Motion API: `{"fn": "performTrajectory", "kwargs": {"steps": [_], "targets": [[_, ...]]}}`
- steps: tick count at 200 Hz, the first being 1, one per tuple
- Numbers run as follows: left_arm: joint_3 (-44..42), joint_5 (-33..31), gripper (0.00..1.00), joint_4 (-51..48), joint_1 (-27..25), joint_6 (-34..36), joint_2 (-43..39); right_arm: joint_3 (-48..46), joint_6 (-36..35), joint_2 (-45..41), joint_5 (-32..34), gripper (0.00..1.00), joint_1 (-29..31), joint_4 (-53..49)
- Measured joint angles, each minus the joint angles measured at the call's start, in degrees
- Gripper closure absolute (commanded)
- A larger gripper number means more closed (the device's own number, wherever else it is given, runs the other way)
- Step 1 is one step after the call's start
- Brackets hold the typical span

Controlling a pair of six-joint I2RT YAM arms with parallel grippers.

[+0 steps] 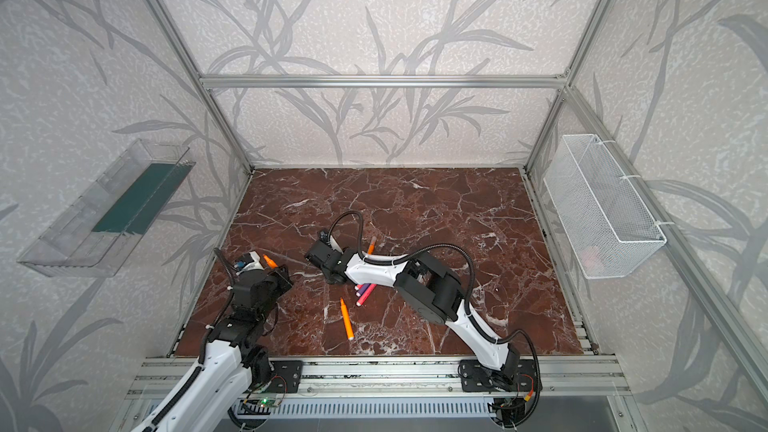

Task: Insert the pens into the pen caps
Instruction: 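Lower the right gripper and grasp the pale pink cap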

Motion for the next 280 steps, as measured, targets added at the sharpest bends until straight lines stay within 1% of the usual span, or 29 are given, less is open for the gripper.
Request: {"fn": "performTrajectory", "kwargs": {"steps": [25,44,107,152,182,213,280], "targets": [[0.0,0.39,1.0,0.0,0.02,0.0,-0.11,-1.77,0.0,-1.14,0.48,0.57,-0.04,0.09],[0.0,0.76,1.0,0.0,0.04,0.0,-0.33,-1.79,0.02,-1.14,0.57,0.58,-0.33,0.26],[0.0,1.03,1.0,0.0,0.07,0.02,-0.37,-1.49,0.98,-1.01,-2.14,0.58,-2.14,0.59],[-0.02,1.27,1.0,0.02,0.15,0.02,-0.42,1.77,1.18,0.63,-3.93,0.58,-2.67,0.35],[-0.17,1.33,1.0,0.02,0.37,0.02,-0.96,3.19,1.16,1.84,-4.04,0.58,-2.95,0.17],[-0.17,1.36,1.0,0.0,0.37,0.04,-2.08,3.87,1.22,2.29,-3.91,0.62,-4.13,-0.11],[-0.26,1.6,1.0,0.0,0.37,0.22,-2.93,4.5,1.29,2.67,-3.48,0.63,-5.18,-0.5]]}}
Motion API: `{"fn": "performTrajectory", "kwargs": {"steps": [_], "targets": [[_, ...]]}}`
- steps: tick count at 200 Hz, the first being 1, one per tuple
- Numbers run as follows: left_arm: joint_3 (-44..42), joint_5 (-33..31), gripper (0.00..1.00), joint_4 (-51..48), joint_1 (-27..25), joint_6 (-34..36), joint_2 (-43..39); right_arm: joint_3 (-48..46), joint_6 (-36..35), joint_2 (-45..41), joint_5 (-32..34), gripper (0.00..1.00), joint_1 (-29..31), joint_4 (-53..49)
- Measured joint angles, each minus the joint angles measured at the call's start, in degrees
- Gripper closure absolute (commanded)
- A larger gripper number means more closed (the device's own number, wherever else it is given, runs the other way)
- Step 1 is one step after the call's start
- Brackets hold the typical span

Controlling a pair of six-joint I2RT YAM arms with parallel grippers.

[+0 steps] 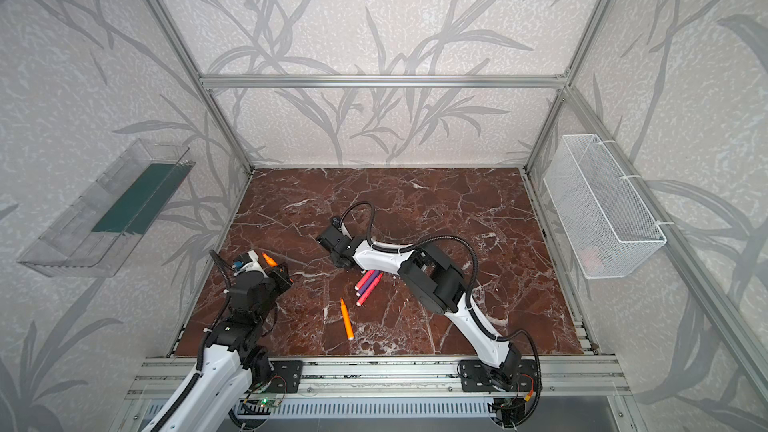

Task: Insert the pens into the pen caps
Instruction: 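Lower the right gripper and grasp the pale pink cap, then lift the cap with the right gripper and bring it toward the marker tip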

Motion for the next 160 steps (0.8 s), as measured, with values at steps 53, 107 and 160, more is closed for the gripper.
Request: {"fn": "performTrajectory", "kwargs": {"steps": [53,107,160], "targets": [[-0.02,0.31,1.0,-0.02,0.02,0.04,0.0,0.83,0.26,0.52,-0.9,0.81,0.02,-0.02],[-0.76,3.96,1.0,1.79,0.07,0.72,-0.11,0.61,0.79,0.33,-1.29,0.93,0.0,0.2],[-2.91,18.6,1.0,11.08,-0.04,2.86,-0.96,-14.91,0.96,-13.68,-3.43,0.96,0.02,2.08]]}}
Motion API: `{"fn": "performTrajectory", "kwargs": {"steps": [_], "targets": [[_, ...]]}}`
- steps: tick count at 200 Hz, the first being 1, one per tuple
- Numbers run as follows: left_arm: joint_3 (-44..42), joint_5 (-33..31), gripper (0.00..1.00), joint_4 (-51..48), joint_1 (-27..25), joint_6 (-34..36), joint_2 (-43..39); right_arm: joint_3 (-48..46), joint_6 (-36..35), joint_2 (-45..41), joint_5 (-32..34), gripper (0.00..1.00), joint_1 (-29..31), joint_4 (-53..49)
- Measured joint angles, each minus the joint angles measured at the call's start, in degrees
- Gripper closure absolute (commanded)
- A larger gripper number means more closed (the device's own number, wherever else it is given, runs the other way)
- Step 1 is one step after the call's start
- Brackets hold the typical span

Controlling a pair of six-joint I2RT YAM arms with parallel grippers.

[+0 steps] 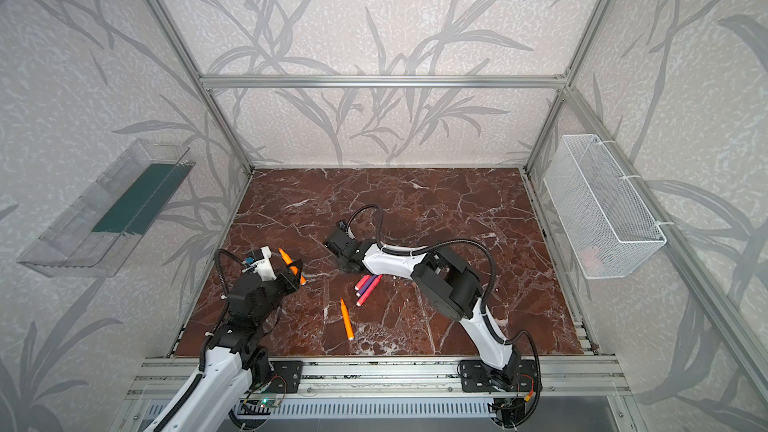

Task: Insert the pens into the pen caps
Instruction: 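Lift the cap with the right gripper and bring it toward the marker tip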

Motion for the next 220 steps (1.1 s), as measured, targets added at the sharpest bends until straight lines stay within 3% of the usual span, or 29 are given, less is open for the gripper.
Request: {"fn": "performTrajectory", "kwargs": {"steps": [44,90,156,220], "targets": [[0.0,5.64,1.0,5.81,-4.35,0.94,0.57,-17.03,0.0,-25.31,1.49,0.98,0.04,7.48],[3.37,3.15,1.0,9.42,-22.77,7.1,10.54,-35.08,-0.74,-46.4,6.4,1.0,0.0,15.76],[11.74,4.96,1.0,19.15,-37.81,17.16,29.97,-49.2,-2.45,-64.13,9.14,1.0,-0.66,21.79],[12.41,5.11,1.0,22.1,-41.09,20.61,31.26,-53.22,-2.38,-69.96,1.92,1.0,-0.68,30.97]]}}
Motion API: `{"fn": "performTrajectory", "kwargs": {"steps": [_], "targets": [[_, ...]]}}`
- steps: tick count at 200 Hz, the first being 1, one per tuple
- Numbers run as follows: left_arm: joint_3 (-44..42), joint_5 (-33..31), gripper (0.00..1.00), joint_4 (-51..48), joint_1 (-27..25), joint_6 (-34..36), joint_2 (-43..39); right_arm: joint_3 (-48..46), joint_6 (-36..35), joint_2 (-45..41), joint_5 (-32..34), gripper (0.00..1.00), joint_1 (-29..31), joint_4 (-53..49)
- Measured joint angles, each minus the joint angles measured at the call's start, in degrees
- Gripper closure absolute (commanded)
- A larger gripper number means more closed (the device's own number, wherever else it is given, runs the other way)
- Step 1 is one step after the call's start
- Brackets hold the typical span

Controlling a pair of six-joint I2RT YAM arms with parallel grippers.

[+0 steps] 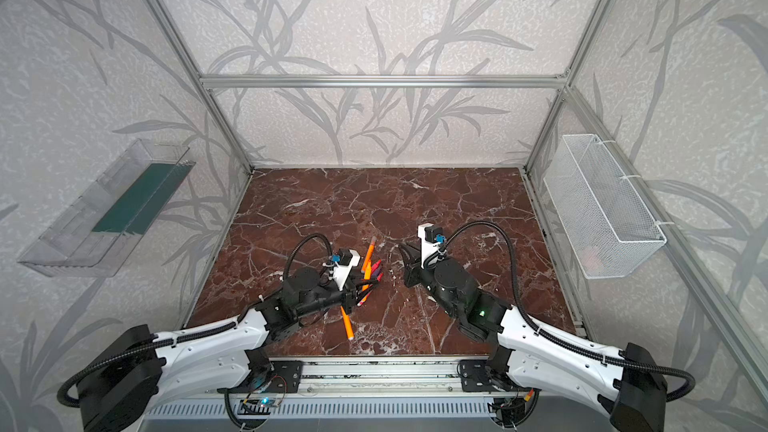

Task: Insert the pens into the pen caps
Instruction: 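Lift the cap with the right gripper and bring it toward the marker tip, then push the pale pink cap onto the orange marker tip with the right gripper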

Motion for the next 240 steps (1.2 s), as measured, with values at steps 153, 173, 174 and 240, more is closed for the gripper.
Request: {"fn": "performTrajectory", "kwargs": {"steps": [153,173,174,240], "targets": [[4.52,-0.26,1.0,2.93,-1.75,0.15,7.82,5.46,0.63,7.61,-11.56,1.0,0.02,7.37],[5.11,-0.33,1.0,3.1,-1.75,0.13,8.63,5.46,0.63,8.81,-11.63,1.0,0.02,8.41],[5.14,-0.33,1.0,3.13,-1.75,0.13,8.68,5.46,0.63,8.85,-11.63,1.0,0.02,8.46],[5.62,-1.25,1.0,4.13,-2.08,-0.31,9.4,5.46,0.63,11.06,-11.87,1.0,0.02,12.59]]}}
